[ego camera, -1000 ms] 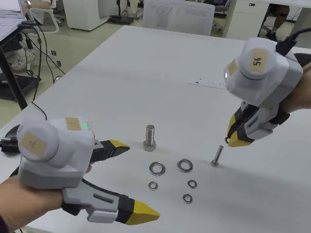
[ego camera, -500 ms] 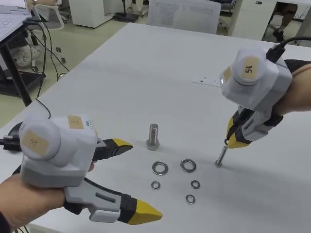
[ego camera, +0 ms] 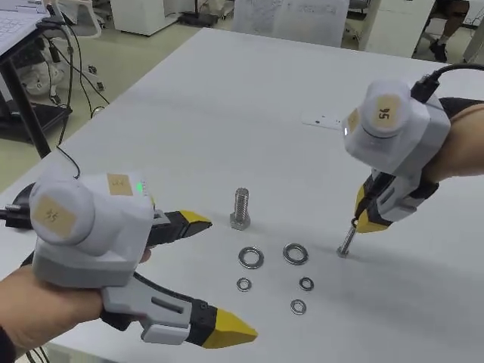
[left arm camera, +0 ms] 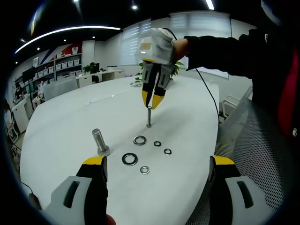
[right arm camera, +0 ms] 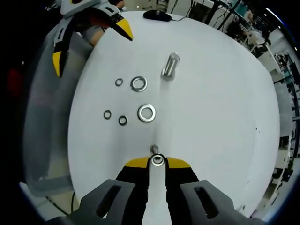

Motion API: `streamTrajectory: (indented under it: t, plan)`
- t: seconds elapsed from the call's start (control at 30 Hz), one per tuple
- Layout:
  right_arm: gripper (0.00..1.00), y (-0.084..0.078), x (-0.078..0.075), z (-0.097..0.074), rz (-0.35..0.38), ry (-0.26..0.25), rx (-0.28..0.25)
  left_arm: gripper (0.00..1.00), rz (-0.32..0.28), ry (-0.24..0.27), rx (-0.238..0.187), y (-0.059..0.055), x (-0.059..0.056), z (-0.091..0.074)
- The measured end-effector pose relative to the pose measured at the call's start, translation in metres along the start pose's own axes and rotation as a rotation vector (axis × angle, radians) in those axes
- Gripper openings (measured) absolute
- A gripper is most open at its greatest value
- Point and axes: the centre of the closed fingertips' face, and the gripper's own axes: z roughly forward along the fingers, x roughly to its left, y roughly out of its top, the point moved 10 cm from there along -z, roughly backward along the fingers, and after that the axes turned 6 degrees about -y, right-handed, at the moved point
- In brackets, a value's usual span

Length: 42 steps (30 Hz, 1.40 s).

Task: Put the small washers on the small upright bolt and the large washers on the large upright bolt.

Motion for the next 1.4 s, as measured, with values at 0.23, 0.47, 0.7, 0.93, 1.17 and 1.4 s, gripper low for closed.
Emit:
streamTrajectory:
  t: [0.23, 0.47, 0.7, 0.93, 1.17, 1.4]
  plan:
    - [0.13, 0.000, 0.000, 0.004, 0.003, 0.007, -0.001, 0.90, -0.002, 0.000, 0.001, -0.001, 0.000, 0.000]
    - [0.13, -0.001, 0.000, 0.008, 0.007, 0.015, 0.000, 0.89, -0.004, 0.002, 0.002, -0.001, 0.001, 0.000]
    - [0.13, -0.001, 0.002, 0.017, 0.009, 0.028, 0.000, 0.89, -0.006, 0.003, 0.006, -0.002, 0.001, 0.000]
    - [0.13, -0.003, 0.001, 0.030, 0.009, 0.041, 0.011, 0.89, -0.007, 0.005, 0.008, -0.002, 0.001, 0.000]
    - [0.13, -0.005, 0.003, 0.043, 0.008, 0.049, 0.013, 0.89, -0.009, 0.006, 0.010, -0.002, 0.001, 0.000]
    - [0.13, -0.004, 0.005, 0.049, 0.011, 0.055, 0.022, 0.89, -0.009, 0.005, 0.010, -0.002, 0.000, 0.000]
